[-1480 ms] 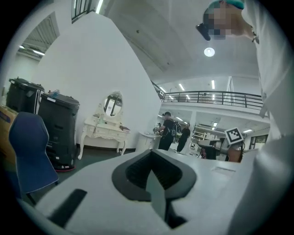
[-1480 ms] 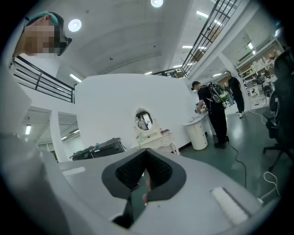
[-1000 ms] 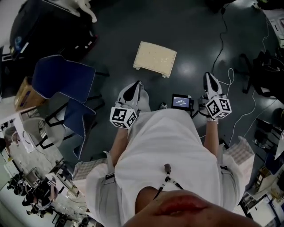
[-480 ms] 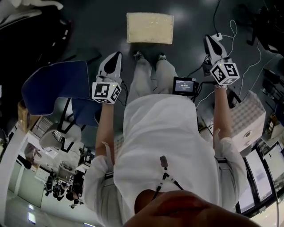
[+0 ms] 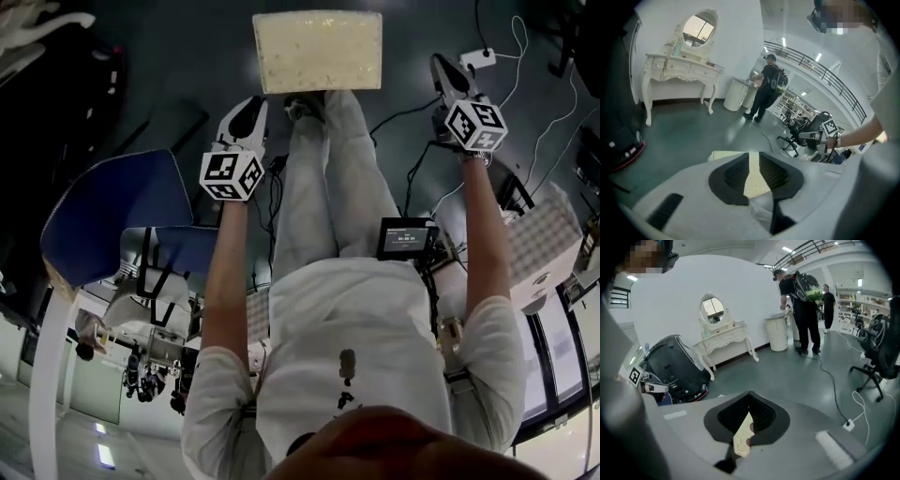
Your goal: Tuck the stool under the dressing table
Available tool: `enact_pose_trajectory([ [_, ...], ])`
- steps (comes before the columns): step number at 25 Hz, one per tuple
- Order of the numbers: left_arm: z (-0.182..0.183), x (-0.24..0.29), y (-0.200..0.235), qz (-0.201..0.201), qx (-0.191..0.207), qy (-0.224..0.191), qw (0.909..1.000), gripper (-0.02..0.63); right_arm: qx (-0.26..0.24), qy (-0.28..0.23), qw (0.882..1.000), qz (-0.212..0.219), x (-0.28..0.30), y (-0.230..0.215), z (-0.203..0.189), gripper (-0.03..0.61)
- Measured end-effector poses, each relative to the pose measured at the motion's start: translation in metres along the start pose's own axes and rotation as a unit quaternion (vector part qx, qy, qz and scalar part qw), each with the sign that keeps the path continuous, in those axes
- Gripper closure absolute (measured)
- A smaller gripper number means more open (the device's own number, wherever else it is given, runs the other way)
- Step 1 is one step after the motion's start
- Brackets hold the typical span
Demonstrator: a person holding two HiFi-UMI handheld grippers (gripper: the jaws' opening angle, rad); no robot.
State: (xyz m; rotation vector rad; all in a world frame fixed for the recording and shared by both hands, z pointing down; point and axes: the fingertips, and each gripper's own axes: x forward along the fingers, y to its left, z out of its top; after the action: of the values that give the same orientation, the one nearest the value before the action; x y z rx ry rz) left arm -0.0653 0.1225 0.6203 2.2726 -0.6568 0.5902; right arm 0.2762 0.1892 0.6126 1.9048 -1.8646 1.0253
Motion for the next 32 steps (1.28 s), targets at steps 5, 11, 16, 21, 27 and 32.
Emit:
enact_pose_trajectory([
  [5,-0.054,0.086,0.042,0.01,-0.024,0.043,0.9988,0.476,0.023,0.072,0.997,0.024,0.103,-0.009,-0.089,0.569],
  [11,-0.114,0.161,0.117,0.063,-0.037,0.111,0.9912,0.344,0.053,0.203,0.975,0.068,0.179,-0.019,-0.185,0.404],
  [16,-0.139,0.177,0.156,0.1,-0.092,0.125,0.9828,0.277,0.044,0.22,0.973,0.054,0.202,-0.021,-0.211,0.323],
  [21,-0.144,0.197,0.157,0.106,-0.089,0.149,0.9791,0.244,0.048,0.201,0.979,0.001,0.197,-0.042,-0.206,0.266],
  [27,-0.134,0.211,0.167,0.103,-0.106,0.155,0.9768,0.254,0.121,0.223,0.967,0.01,0.214,-0.041,-0.204,0.312],
  [32,-0.139,0.21,0.163,0.086,-0.148,0.155,0.9729,0.29,0.112,0.26,0.958,0.047,0.213,-0.039,-0.205,0.305],
])
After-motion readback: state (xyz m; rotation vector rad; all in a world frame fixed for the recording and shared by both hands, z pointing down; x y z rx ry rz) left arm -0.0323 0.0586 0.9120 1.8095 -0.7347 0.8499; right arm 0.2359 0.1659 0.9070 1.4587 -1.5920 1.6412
